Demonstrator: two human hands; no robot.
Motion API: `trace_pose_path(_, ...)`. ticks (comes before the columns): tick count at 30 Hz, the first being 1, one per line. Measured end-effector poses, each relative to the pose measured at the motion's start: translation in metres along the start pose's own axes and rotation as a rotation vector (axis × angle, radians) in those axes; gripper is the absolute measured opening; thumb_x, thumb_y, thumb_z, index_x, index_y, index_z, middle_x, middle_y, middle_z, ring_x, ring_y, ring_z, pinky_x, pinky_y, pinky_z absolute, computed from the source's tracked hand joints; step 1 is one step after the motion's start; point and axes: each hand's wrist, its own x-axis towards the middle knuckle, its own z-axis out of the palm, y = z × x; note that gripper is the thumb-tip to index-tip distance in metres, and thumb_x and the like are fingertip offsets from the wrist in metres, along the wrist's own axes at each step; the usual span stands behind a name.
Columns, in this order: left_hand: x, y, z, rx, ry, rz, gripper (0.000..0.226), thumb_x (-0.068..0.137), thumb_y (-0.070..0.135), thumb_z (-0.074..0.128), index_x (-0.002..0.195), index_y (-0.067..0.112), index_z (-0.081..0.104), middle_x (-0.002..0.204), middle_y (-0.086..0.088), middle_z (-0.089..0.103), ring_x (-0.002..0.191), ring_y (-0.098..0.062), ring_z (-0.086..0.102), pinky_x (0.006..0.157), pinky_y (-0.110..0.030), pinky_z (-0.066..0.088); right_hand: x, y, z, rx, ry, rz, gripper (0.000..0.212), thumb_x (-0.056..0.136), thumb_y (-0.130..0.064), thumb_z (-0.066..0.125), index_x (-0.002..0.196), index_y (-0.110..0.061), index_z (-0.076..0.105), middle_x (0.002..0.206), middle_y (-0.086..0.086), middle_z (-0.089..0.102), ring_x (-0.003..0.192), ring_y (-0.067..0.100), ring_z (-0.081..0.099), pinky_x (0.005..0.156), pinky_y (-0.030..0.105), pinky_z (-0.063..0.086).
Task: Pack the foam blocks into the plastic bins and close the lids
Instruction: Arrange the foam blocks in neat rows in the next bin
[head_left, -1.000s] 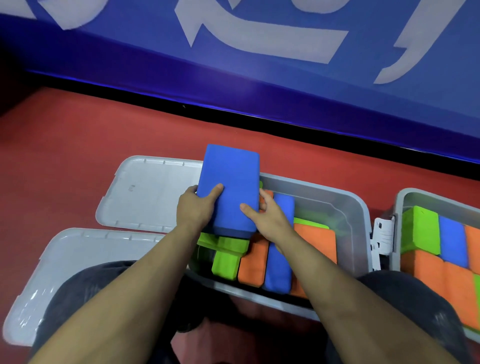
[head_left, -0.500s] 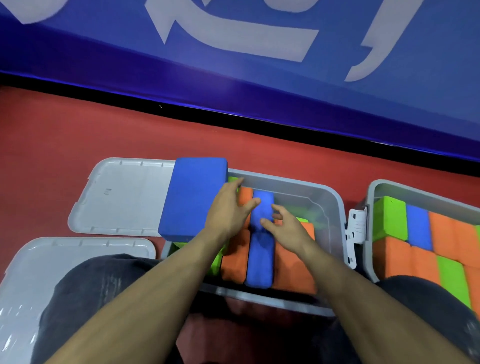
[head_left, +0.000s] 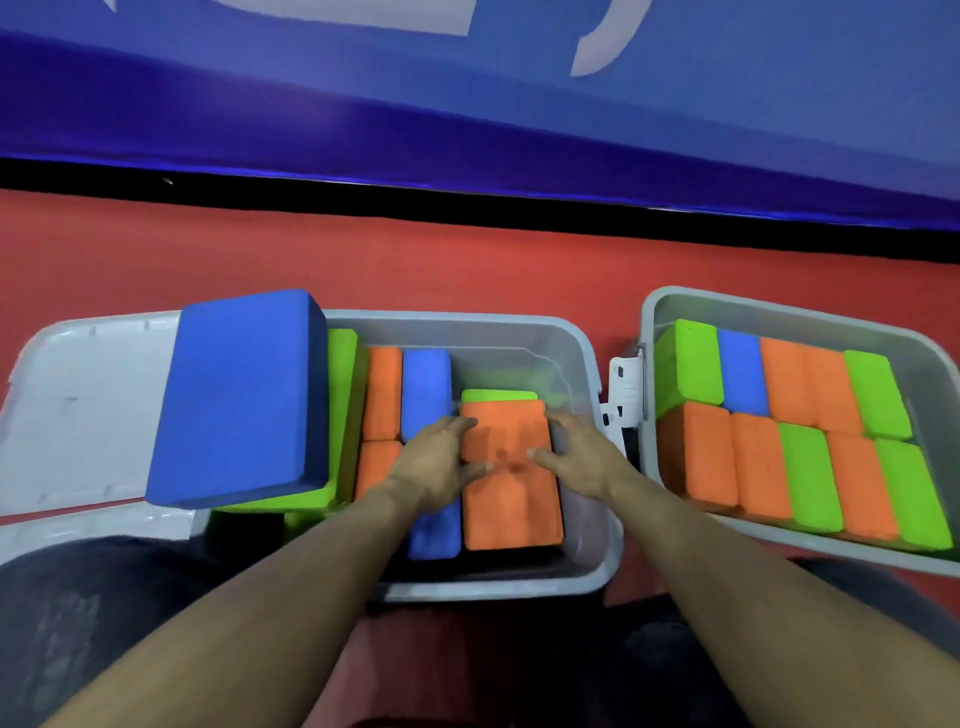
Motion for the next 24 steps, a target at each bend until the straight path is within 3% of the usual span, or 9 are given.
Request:
trace_pose_path(4, 0.034, -0.009, 0.018, 0.104, 0.022, 0.060, 0.079, 0.087, 0.052, 0.070, 0.151, 0.014, 0.042, 0.154, -0.010, 0.044, 0.144, -0.030, 0.038, 0.119, -0.039, 0.029, 0.040, -0.004, 0.003, -0.019, -0.022, 0.005, 0.083, 0.087, -0.048, 0.074, 0.154, -0.014, 0.039, 0.157, 0.009, 0.042, 0.145, 0.025, 0.039, 0.120, 0.037, 0.031)
trace_pose_path(8, 0.044, -0.024, 0.032, 0.341, 0.076, 0.186, 0.083, 0.085, 0.060, 0.067, 0.153, 0.018, 0.041, 0.166, -0.007, 0.023, 0.154, -0.029, 0.017, 0.123, -0.046, 0.023, 0.084, -0.005, 0.019, -0.154, -0.103, -0.011, 0.081, 0.090, -0.051, 0.069, 0.156, -0.019, 0.035, 0.163, 0.007, 0.031, 0.149, 0.025, 0.031, 0.122, 0.037, 0.025)
trace_pose_path(12, 0.043, -0.050, 0.039, 0.351, 0.215, 0.165, 0.094, 0.082, 0.074, 0.048, 0.153, 0.013, 0.041, 0.166, -0.017, 0.021, 0.153, -0.038, 0.020, 0.120, -0.053, 0.023, 0.113, -0.003, 0.033, -0.287, -0.144, -0.016, 0.084, 0.092, -0.060, 0.060, 0.161, -0.027, 0.023, 0.170, 0.000, 0.013, 0.157, 0.028, 0.007, 0.127, 0.040, 0.009)
trace_pose_path(16, 0.043, -0.063, 0.042, 0.359, 0.210, 0.134, 0.102, 0.085, 0.079, 0.036, 0.160, 0.011, 0.021, 0.168, -0.013, 0.015, 0.155, -0.032, 0.012, 0.123, -0.048, 0.014, 0.117, 0.001, 0.044, -0.369, -0.116, -0.038, 0.080, 0.088, -0.070, 0.056, 0.154, -0.031, 0.035, 0.157, 0.003, 0.035, 0.145, 0.033, 0.028, 0.122, 0.043, 0.022)
trace_pose_path(19, 0.043, -0.063, 0.043, 0.368, 0.197, 0.117, 0.102, 0.086, 0.079, 0.033, 0.160, 0.011, 0.019, 0.168, -0.013, 0.015, 0.155, -0.030, 0.012, 0.123, -0.048, 0.013, 0.113, 0.000, 0.042, -0.371, -0.066, -0.054, 0.070, 0.079, -0.075, 0.063, 0.134, -0.034, 0.049, 0.136, 0.005, 0.046, 0.133, 0.030, 0.038, 0.116, 0.041, 0.027)
trace_pose_path(24, 0.037, -0.061, 0.038, 0.287, 0.161, 0.117, 0.103, 0.085, 0.082, 0.026, 0.161, 0.016, 0.006, 0.169, -0.009, 0.002, 0.156, -0.025, -0.001, 0.124, -0.042, 0.001, 0.097, -0.015, 0.021, -0.313, -0.140, -0.077, 0.059, 0.074, -0.071, 0.072, 0.109, -0.031, 0.045, 0.114, -0.007, 0.050, 0.119, 0.024, 0.052, 0.112, 0.045, 0.032)
